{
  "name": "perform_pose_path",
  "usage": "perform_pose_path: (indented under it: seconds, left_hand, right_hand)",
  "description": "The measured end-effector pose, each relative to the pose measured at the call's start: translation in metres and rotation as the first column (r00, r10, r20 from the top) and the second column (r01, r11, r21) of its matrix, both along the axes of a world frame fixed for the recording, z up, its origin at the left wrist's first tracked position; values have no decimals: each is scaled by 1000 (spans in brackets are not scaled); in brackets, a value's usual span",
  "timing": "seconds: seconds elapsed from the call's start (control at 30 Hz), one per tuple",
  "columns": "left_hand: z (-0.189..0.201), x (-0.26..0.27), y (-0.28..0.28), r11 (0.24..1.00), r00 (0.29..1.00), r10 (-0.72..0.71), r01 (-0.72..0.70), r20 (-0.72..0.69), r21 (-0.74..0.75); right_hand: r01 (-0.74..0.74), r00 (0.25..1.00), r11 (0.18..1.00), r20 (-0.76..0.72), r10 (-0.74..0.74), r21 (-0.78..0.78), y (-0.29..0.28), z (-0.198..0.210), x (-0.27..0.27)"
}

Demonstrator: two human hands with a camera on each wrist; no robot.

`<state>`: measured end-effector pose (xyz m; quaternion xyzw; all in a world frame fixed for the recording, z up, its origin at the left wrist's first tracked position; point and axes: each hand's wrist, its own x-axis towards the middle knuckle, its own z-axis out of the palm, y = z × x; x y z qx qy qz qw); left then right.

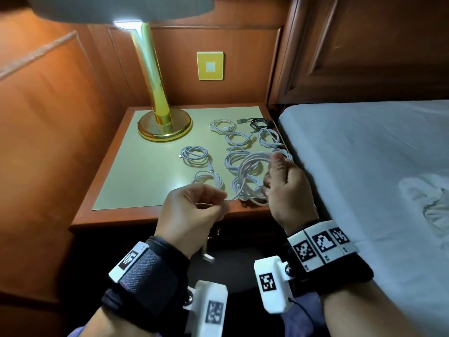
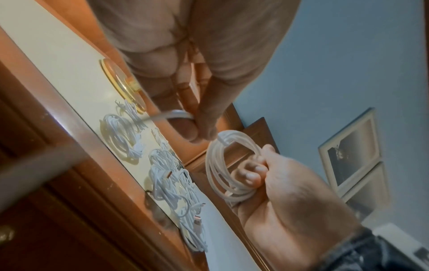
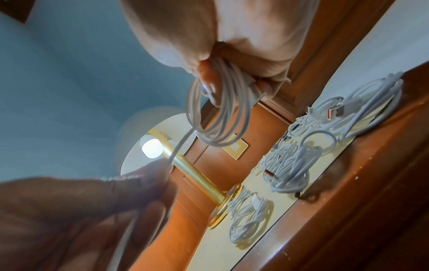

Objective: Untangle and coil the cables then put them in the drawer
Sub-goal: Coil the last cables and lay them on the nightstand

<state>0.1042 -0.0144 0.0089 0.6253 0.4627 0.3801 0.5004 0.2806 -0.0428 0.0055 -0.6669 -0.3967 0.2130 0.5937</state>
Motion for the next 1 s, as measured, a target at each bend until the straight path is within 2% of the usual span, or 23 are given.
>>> perform_pose_path:
  seconds: [0.13, 0.23, 0.33, 0.4, 0.47, 0.6, 0.7, 0.77, 0.9, 1.0]
  left_hand:
    - [2, -10, 0, 1000, 992, -26, 28, -122, 12]
    - [1, -12, -3, 999, 986, -9, 17, -165, 50]
    - [1, -8, -9, 1000, 996, -10, 13, -93, 26]
    - [-1, -6, -10, 998, 1000, 10, -10, 7, -56]
    - [-2, -6, -9, 994, 995, 37, -28, 90, -104]
    - [2, -3, -6, 991, 977, 70, -45, 204, -127]
    - [4, 1, -7, 977, 940, 80, -8, 333, -213]
    - [2, 1, -7, 980, 936, 93, -26, 339, -198]
    - [-4, 4, -4, 974, 907, 157, -76, 391, -216]
    - [-2, 4, -3, 946, 843, 176, -1, 508, -325]
  right_hand:
    - [-42, 994, 998, -98, 47, 53, -4, 4, -5]
    - [-199, 929, 960, -273, 248, 197, -5, 10, -22]
    - [-241, 808, 913, -452, 377, 330, 1, 10, -32]
    - [-252, 787, 911, -480, 389, 325, 3, 7, -34]
    - [-256, 802, 923, -471, 368, 286, 4, 4, -33]
    - [-212, 905, 973, -358, 230, 91, 5, -3, -31]
    - [-215, 914, 975, -339, 221, 56, 4, -3, -34]
    - [-218, 927, 975, -302, 222, 46, 3, 1, -35]
    - [-247, 966, 968, -87, 242, -51, 0, 3, -36]
    - [-235, 966, 962, 73, 247, -137, -3, 2, -38]
